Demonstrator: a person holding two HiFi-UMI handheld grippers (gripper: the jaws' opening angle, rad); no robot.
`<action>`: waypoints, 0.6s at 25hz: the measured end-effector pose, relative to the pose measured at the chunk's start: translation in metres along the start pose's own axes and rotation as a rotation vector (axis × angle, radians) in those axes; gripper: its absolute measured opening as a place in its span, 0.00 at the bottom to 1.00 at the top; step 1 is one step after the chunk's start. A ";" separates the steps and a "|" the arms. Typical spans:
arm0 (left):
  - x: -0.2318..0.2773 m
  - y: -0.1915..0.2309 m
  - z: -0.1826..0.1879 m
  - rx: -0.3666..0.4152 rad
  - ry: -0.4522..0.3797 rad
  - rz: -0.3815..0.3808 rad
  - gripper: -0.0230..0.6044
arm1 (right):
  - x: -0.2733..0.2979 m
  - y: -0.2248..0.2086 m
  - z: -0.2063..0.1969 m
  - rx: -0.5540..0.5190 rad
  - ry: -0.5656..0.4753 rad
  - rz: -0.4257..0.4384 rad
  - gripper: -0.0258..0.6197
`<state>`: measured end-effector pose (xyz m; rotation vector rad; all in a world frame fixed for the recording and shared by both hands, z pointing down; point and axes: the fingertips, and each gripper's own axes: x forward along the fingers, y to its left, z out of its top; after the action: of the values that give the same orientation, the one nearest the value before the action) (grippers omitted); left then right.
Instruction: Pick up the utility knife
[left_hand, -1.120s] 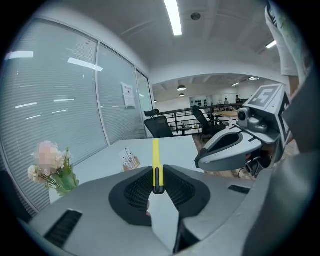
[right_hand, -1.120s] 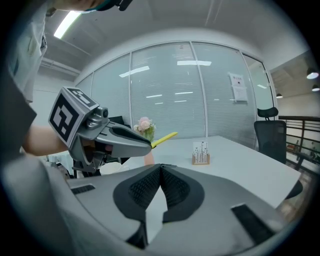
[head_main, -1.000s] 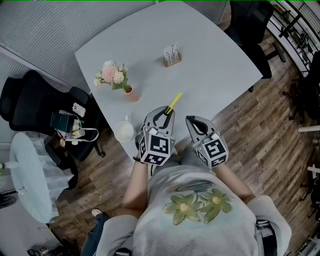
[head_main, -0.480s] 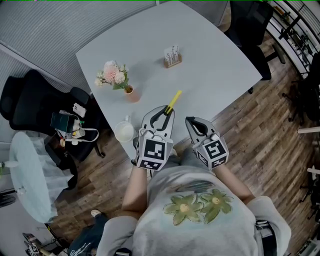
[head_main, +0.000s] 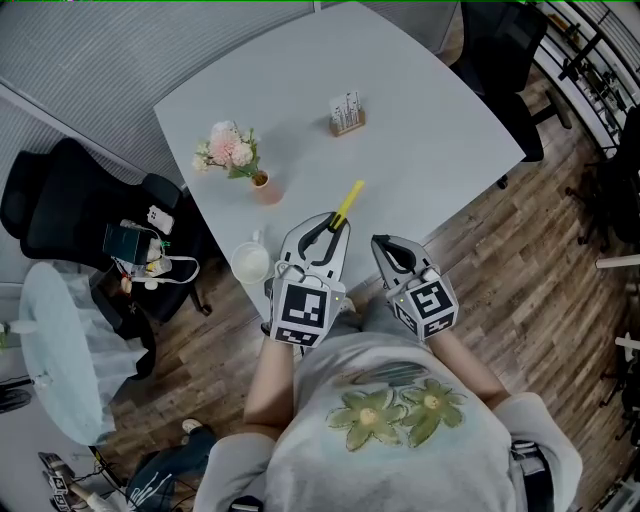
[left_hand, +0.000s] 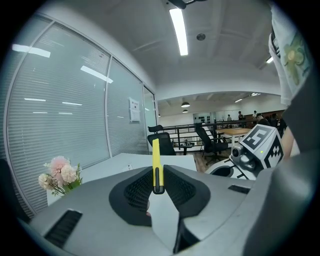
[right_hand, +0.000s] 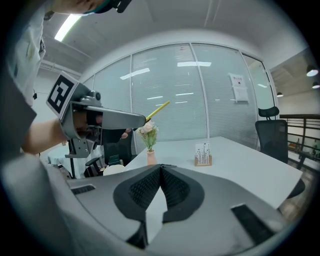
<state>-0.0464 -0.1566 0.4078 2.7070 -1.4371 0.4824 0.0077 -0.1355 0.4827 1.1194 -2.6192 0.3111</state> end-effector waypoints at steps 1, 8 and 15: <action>-0.001 0.000 0.001 0.001 -0.002 0.000 0.14 | 0.000 0.001 0.000 0.000 0.002 0.002 0.05; -0.005 0.001 0.003 0.006 -0.011 0.002 0.14 | 0.002 0.003 0.000 -0.002 0.003 0.002 0.05; -0.008 -0.001 0.007 0.016 -0.016 0.003 0.14 | 0.001 0.006 0.001 -0.004 0.003 0.006 0.04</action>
<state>-0.0477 -0.1507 0.3992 2.7275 -1.4478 0.4763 0.0028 -0.1323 0.4820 1.1094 -2.6196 0.3082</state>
